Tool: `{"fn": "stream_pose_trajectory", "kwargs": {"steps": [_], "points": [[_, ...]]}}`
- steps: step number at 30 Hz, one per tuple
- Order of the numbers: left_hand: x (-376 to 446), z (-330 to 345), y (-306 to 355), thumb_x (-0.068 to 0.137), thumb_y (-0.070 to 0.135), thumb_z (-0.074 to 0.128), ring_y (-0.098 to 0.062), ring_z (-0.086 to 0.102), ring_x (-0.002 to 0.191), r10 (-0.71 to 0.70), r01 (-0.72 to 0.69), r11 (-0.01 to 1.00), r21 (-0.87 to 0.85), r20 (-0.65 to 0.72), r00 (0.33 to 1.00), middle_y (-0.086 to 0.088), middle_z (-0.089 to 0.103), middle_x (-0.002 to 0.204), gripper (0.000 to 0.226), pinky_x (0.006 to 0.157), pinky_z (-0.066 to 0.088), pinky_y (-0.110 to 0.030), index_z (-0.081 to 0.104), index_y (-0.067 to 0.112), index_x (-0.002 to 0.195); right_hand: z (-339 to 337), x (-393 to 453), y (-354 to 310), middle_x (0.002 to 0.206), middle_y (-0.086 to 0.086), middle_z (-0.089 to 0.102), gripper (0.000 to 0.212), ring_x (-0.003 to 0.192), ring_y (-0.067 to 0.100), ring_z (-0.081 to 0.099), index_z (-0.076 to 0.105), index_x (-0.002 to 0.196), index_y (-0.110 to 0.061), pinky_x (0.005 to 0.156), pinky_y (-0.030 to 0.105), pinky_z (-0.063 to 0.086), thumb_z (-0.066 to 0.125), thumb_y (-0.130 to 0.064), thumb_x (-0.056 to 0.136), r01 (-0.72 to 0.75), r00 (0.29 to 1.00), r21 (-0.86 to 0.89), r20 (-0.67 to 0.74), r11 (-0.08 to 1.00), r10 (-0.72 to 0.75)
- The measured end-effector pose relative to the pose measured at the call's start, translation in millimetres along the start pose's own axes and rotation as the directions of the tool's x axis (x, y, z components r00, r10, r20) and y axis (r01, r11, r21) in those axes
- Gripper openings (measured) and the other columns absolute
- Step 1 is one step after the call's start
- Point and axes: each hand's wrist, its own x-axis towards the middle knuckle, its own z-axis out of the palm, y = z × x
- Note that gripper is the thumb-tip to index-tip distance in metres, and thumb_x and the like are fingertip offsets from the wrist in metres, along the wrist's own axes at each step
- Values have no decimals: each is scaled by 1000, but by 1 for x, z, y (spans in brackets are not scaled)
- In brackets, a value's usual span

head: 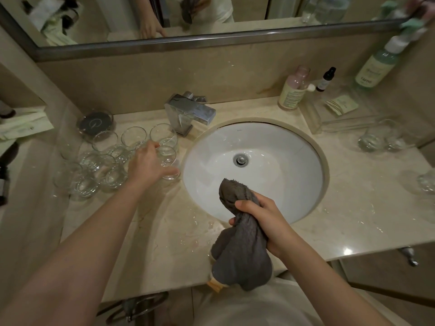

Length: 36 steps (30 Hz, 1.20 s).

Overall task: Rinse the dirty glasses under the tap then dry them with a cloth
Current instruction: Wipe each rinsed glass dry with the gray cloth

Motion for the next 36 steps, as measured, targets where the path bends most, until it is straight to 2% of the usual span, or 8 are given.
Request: {"fn": "stream_pose_trajectory", "kwargs": {"steps": [3, 5, 8, 14, 19, 23, 28, 36], "points": [[-4, -3, 4, 62, 42, 89, -31, 37, 136, -8, 9, 1000, 15, -7, 1000, -13, 47, 143, 96, 106, 38, -49, 42, 14, 140, -7, -3, -1, 73, 9, 59, 7, 64, 27, 63, 65, 94, -5, 59, 33, 54, 60, -2, 90, 6, 1000, 39, -7, 999, -5], [-9, -5, 11, 71, 46, 83, -32, 42, 132, 37, -38, 999, -5, -87, 996, -13, 53, 138, 81, 105, 38, -48, 49, 13, 136, -13, -7, -3, 74, 9, 60, 8, 64, 27, 63, 65, 94, -6, 60, 34, 55, 59, -2, 90, 8, 1000, 74, -20, 997, -7], [-24, -1, 35, 85, 40, 73, -31, 52, 122, 139, -158, 981, -109, -160, 977, -13, 62, 128, 53, 99, 41, -41, 60, 10, 126, -27, -13, -10, 76, 9, 65, 10, 64, 26, 65, 65, 98, -6, 62, 35, 56, 58, -5, 91, 11, 999, 129, -51, 992, -4], [-56, 44, 123, 87, 36, 72, -19, 59, 103, 323, -300, 926, -229, 67, 944, -4, 62, 126, 43, 87, 45, -32, 62, 17, 124, -74, -33, -31, 84, 13, 64, 12, 63, 25, 65, 65, 99, -8, 59, 33, 57, 55, -9, 93, 76, 984, 271, -176, 960, -29], [-79, 99, 202, 85, 39, 72, -19, 59, 105, 432, -376, 893, -249, 233, 871, -4, 64, 121, 46, 88, 46, -34, 60, 18, 124, -135, -57, -49, 82, 13, 66, 12, 62, 25, 64, 66, 99, -9, 61, 34, 56, 57, -9, 92, 200, 942, 313, -323, 928, -94], [-97, 143, 265, 86, 40, 72, -19, 58, 103, 497, -423, 865, -271, 336, 800, -3, 62, 121, 47, 90, 49, -36, 58, 19, 126, -190, -87, -62, 74, 11, 66, 9, 59, 24, 64, 67, 95, -8, 57, 33, 56, 60, -6, 91, 295, 875, 288, -464, 911, -136], [-121, 192, 344, 86, 39, 71, -19, 59, 104, 562, -481, 827, -290, 418, 714, -2, 63, 119, 46, 91, 47, -35, 58, 21, 126, -264, -126, -71, 75, 14, 64, 7, 57, 24, 63, 66, 94, -7, 54, 31, 55, 60, -6, 90, 380, 785, 319, -608, 868, -120], [-162, 256, 448, 84, 37, 73, -21, 59, 104, 647, -558, 760, -335, 476, 595, -1, 63, 115, 44, 93, 48, -37, 59, 21, 123, -366, -176, -79, 74, 15, 65, 13, 62, 26, 64, 64, 101, -4, 59, 34, 54, 62, -9, 90, 480, 660, 305, -743, 822, -109]]}}
